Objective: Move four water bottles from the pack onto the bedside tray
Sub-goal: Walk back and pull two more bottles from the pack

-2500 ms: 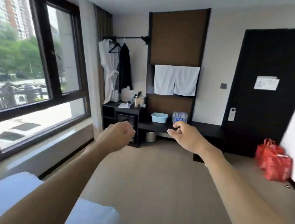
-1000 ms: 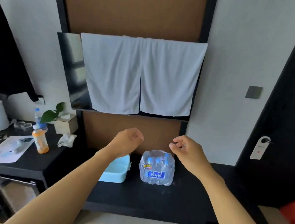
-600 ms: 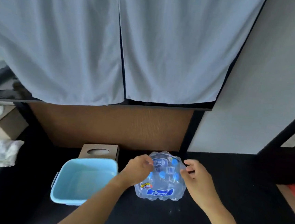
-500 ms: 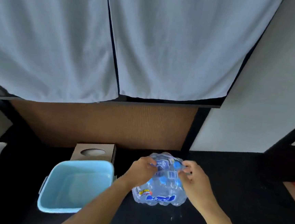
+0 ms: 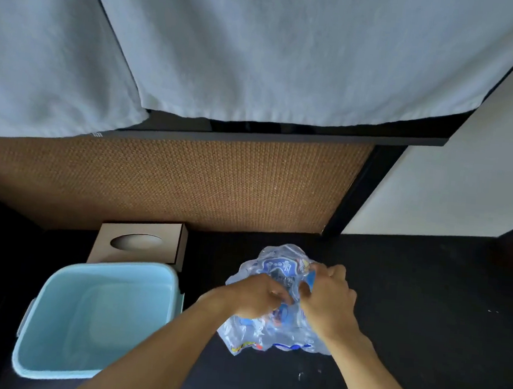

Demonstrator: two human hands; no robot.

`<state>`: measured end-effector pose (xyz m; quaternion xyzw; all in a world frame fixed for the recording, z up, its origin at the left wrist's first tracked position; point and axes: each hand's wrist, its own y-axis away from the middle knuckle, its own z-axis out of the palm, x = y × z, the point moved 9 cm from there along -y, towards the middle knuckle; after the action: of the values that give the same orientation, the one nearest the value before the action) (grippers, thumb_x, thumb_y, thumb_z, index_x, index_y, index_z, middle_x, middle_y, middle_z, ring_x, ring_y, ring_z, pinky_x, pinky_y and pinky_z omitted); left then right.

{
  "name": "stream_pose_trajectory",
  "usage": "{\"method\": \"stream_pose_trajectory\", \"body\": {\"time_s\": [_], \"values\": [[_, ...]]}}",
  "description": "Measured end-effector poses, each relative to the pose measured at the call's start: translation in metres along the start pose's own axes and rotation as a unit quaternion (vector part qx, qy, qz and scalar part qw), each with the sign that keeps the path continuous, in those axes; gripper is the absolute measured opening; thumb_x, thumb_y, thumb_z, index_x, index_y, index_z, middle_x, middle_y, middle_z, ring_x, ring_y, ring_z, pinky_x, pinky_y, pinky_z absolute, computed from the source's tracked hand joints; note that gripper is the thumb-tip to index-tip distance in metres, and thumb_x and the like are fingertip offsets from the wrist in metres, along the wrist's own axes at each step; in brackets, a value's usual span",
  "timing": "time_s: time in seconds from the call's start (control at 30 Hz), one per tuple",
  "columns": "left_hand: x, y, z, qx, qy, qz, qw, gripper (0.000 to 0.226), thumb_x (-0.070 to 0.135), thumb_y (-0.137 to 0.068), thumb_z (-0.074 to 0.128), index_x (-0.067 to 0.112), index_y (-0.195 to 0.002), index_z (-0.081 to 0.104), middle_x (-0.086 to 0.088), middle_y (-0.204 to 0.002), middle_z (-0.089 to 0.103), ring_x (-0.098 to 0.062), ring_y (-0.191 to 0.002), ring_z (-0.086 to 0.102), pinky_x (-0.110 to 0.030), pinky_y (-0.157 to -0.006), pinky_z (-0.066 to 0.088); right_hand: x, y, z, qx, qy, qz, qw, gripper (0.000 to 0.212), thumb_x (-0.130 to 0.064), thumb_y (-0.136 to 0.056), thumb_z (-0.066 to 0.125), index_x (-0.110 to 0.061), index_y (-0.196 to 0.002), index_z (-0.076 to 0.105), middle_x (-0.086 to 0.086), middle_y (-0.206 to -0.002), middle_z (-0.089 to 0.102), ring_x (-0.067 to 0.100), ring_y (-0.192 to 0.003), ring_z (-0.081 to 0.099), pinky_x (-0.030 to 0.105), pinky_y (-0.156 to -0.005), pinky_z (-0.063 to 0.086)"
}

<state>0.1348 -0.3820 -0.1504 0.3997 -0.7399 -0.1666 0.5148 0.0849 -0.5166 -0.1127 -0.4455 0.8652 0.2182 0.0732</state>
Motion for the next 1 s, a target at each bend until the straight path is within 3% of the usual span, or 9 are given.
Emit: {"method": "stream_pose_trajectory", "body": {"time_s": [0.07,0.17,0.33,0.43,0.53,0.63,0.77,0.9,1.0], "values": [[0.005,0.001,0.003,-0.027,-0.012,0.024,0.999,0.04,0.009,-0.096,0.053,0.028,-0.126,0.073,0.004,-0.114,0.071,-0.016,-0.104,0.067,-0.025,-0.087,0.052,0.003,-0.005,0.004,-0.011,0.017,0.008,1.0,0.042,-0.039,-0.097,0.057,-0.022,-0.135,0.054,0.005,-0.119,0.05,0.024,-0.11,0.06,0.043,-0.099,0.048],[0.008,0.0,0.005,-0.035,-0.041,0.028,0.998,0.04,0.017,-0.091,0.062,0.04,-0.122,0.073,0.007,-0.114,0.073,-0.021,-0.106,0.071,-0.035,-0.095,0.057,0.007,-0.01,0.012,-0.026,0.031,0.004,0.999,0.053,-0.042,-0.095,0.062,-0.025,-0.143,0.047,0.005,-0.124,0.054,0.022,-0.114,0.061,0.04,-0.1,0.049],[0.014,-0.005,0.002,0.024,-0.068,0.039,0.997,0.036,0.03,-0.08,0.077,0.035,-0.115,0.076,0.017,-0.081,0.065,-0.002,-0.074,0.06,-0.021,-0.069,0.048,0.018,-0.012,0.018,-0.017,0.02,0.002,1.0,0.059,-0.045,-0.091,0.068,-0.025,-0.143,0.047,0.004,-0.119,0.054,0.024,-0.112,0.063,0.04,-0.096,0.049],[0.007,-0.006,0.005,0.05,-0.096,0.025,0.994,0.041,0.037,-0.075,0.083,0.034,-0.115,0.074,0.009,-0.105,0.068,-0.013,-0.092,0.065,-0.03,-0.074,0.057,0.022,-0.013,0.02,0.001,0.003,0.002,1.0,0.059,-0.047,-0.088,0.071,-0.026,-0.139,0.051,0.0,-0.106,0.049,0.025,-0.106,0.064,0.041,-0.092,0.049],[0.007,-0.007,0.004,0.086,-0.128,0.029,0.988,0.045,0.041,-0.073,0.083,0.034,-0.115,0.07,0.009,-0.107,0.065,-0.015,-0.1,0.06,-0.029,-0.079,0.05,0.026,-0.015,0.022,0.015,-0.034,0.012,0.999,0.049,-0.046,-0.088,0.071,-0.025,-0.13,0.06,-0.002,-0.099,0.045,0.027,-0.099,0.065,0.041,-0.089,0.047],[0.008,-0.008,0.006,0.121,-0.168,0.015,0.978,0.049,0.041,-0.072,0.082,0.033,-0.117,0.065,0.004,-0.116,0.068,-0.021,-0.106,0.064,-0.033,-0.081,0.054,0.033,-0.019,0.026,0.021,-0.084,0.027,0.996,0.04,-0.045,-0.089,0.068,-0.024,-0.123,0.065,0.002,-0.101,0.051,0.03,-0.096,0.065,0.043,-0.09,0.045],[0.009,-0.012,0.009,0.163,-0.234,-0.012,0.958,0.051,0.045,-0.073,0.082,0.027,-0.118,0.067,0.0,-0.114,0.069,-0.023,-0.103,0.068,-0.032,-0.074,0.052,0.037,-0.018,0.027,0.04,-0.078,0.02,0.996,0.039,-0.049,-0.091,0.064,-0.023,-0.12,0.068,0.002,-0.098,0.052,0.031,-0.092,0.067,0.045,-0.089,0.05],[0.005,-0.006,0.0,0.19,-0.185,-0.03,0.964,0.039,0.054,-0.075,0.077,0.023,-0.096,0.068,0.005,-0.096,0.068,-0.017,-0.087,0.066,-0.027,-0.067,0.049,0.036,-0.016,0.018,0.049,-0.081,-0.007,0.995,0.035,-0.049,-0.09,0.066,-0.022,-0.114,0.07,-0.004,-0.093,0.047,0.027,-0.089,0.068,0.044,-0.085,0.053],[0.01,0.01,-0.022,0.229,-0.121,-0.022,0.966,0.037,0.059,-0.07,0.074,0.024,-0.078,0.068,0.009,-0.078,0.064,-0.012,-0.074,0.063,-0.028,-0.066,0.055,0.034,-0.006,-0.014,0.114,-0.13,-0.057,0.983,0.037,-0.054,-0.087,0.067,-0.02,-0.1,0.073,-0.007,-0.088,0.049,0.018,-0.074,0.064,0.042,-0.07,0.059]]}}
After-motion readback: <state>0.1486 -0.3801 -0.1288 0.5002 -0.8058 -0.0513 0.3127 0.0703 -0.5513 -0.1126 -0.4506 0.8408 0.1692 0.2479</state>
